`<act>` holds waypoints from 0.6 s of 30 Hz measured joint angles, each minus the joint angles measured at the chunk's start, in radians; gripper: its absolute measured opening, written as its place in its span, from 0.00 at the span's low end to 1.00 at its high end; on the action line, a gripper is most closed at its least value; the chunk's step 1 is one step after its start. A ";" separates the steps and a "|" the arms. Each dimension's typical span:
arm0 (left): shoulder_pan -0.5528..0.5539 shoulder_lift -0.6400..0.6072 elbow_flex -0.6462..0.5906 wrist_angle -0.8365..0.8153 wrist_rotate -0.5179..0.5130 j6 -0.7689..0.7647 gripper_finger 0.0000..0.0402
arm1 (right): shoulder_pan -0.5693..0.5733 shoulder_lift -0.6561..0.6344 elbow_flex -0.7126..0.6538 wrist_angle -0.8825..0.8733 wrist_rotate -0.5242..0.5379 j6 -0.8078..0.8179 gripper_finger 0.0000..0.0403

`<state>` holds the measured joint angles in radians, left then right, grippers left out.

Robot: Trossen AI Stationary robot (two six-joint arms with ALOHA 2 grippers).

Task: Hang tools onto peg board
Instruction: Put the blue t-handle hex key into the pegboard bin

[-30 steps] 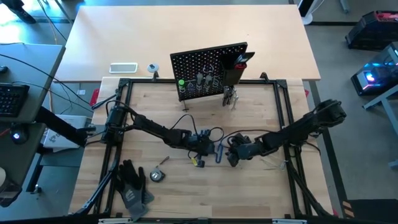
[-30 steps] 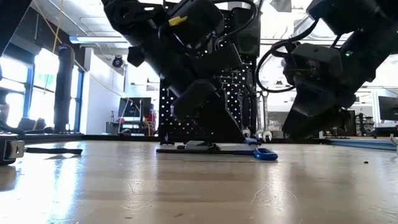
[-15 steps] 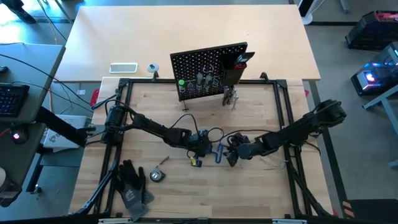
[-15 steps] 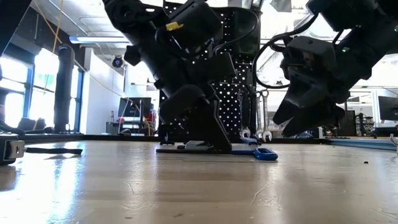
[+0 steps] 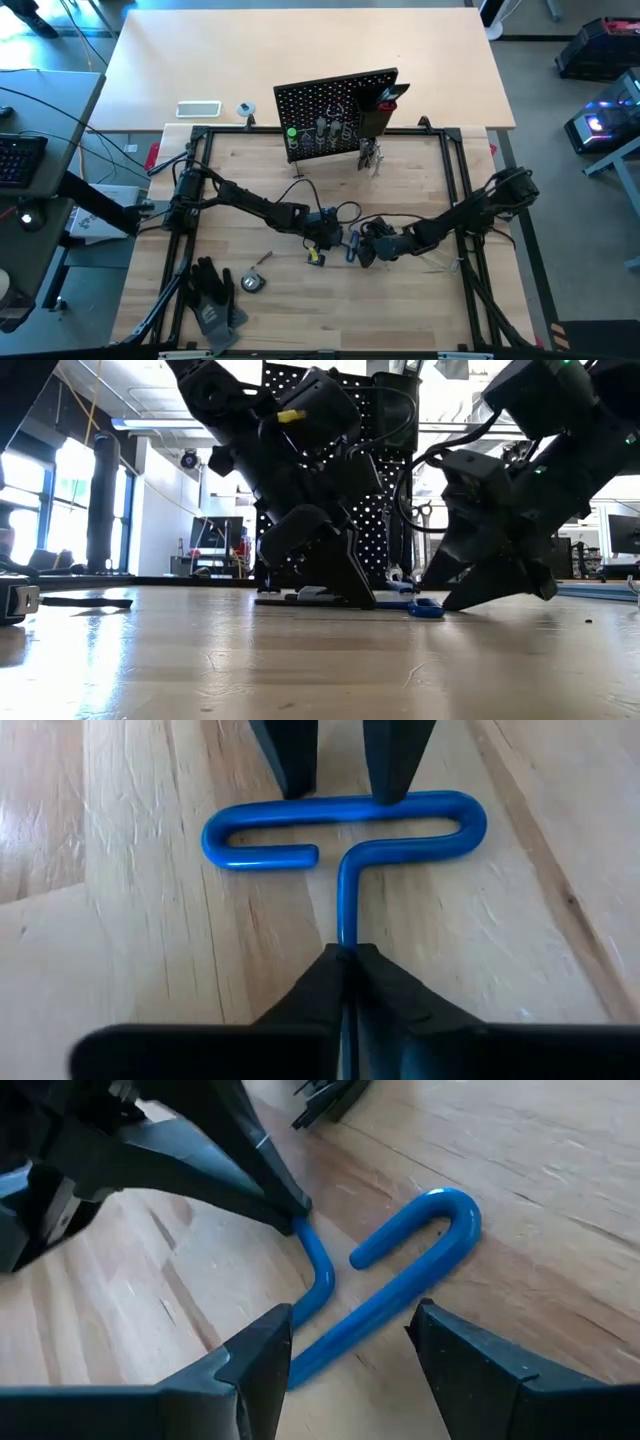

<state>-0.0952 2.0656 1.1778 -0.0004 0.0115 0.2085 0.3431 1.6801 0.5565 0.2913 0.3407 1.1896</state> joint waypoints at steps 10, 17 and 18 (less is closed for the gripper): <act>-0.015 0.024 -0.001 0.031 -0.053 0.040 0.00 | 0.000 0.012 0.000 -0.012 0.000 0.044 0.52; -0.016 -0.001 -0.004 0.038 -0.055 0.057 0.00 | 0.040 0.013 0.001 -0.037 0.024 0.093 0.52; -0.016 -0.006 -0.004 0.038 -0.054 0.059 0.00 | 0.047 0.013 0.001 -0.041 0.028 0.104 0.52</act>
<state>-0.1116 2.0601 1.1736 0.0380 -0.0429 0.2678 0.3899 1.6936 0.5576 0.2506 0.3684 1.2934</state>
